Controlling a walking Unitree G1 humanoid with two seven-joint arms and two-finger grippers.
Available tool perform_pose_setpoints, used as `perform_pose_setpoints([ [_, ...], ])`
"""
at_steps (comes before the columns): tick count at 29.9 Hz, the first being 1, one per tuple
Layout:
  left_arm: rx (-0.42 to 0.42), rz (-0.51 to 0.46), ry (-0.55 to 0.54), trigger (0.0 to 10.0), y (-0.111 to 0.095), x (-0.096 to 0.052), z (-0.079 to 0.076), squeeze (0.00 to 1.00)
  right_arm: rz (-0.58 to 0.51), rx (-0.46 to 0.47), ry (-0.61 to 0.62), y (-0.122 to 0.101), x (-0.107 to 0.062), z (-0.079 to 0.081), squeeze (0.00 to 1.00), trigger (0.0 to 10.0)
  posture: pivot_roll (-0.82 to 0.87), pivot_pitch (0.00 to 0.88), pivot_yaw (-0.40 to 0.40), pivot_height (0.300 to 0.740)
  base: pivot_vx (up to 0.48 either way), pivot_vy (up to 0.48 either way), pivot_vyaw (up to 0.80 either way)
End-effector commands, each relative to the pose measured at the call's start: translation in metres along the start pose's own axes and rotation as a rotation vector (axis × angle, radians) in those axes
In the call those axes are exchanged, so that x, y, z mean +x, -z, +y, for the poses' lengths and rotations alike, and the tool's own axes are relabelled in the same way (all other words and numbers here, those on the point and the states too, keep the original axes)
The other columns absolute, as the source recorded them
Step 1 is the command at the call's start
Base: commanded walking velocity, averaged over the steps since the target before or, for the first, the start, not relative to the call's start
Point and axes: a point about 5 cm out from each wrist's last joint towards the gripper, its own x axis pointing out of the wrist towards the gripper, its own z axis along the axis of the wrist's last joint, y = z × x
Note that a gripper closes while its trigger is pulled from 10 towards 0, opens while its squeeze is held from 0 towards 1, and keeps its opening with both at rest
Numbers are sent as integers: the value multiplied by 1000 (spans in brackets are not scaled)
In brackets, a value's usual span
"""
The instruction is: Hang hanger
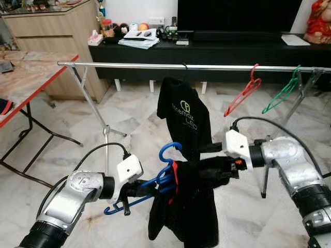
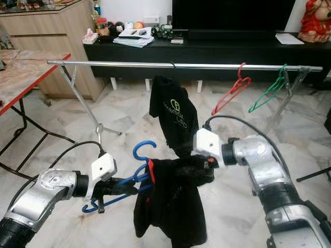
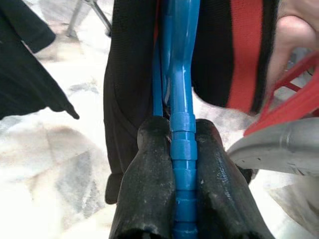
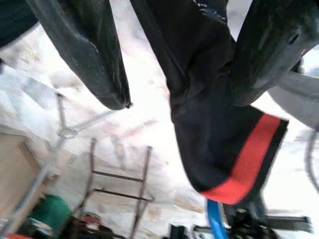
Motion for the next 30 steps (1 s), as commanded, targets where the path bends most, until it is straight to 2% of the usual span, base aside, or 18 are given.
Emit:
perform_pose_setpoints([
  [1, 19, -21, 17, 10000, -6, -4, -1, 0, -24, -39, -43, -7, -2, 1, 0, 10000, 20, 124, 63, 740, 0, 0, 0],
  [12, 15, 6, 42, 10000, -4, -7, -1, 0, 103, -11, -153, 16, 7, 12, 0, 10000, 21, 107, 70, 740, 0, 0, 0],
  [15, 15, 2, 44, 10000, -6, -7, -2, 0, 120, -6, -116, 20, 16, 10, 0, 10000, 27, 107, 70, 740, 0, 0, 0],
  [24, 9, -3, 53, 10000, -7, -5, -4, 0, 55, 11, -97, 17, 30, 10, 0, 10000, 34, 119, 67, 740, 0, 0, 0],
  [27, 7, -3, 54, 10000, -7, -5, -4, 0, 48, 9, -65, 15, 32, 6, 0, 10000, 34, 121, 66, 740, 0, 0, 0],
  [30, 6, -3, 56, 10000, -7, -4, -5, 0, 54, 13, -84, 17, 33, 7, 0, 10000, 34, 121, 66, 740, 0, 0, 0],
])
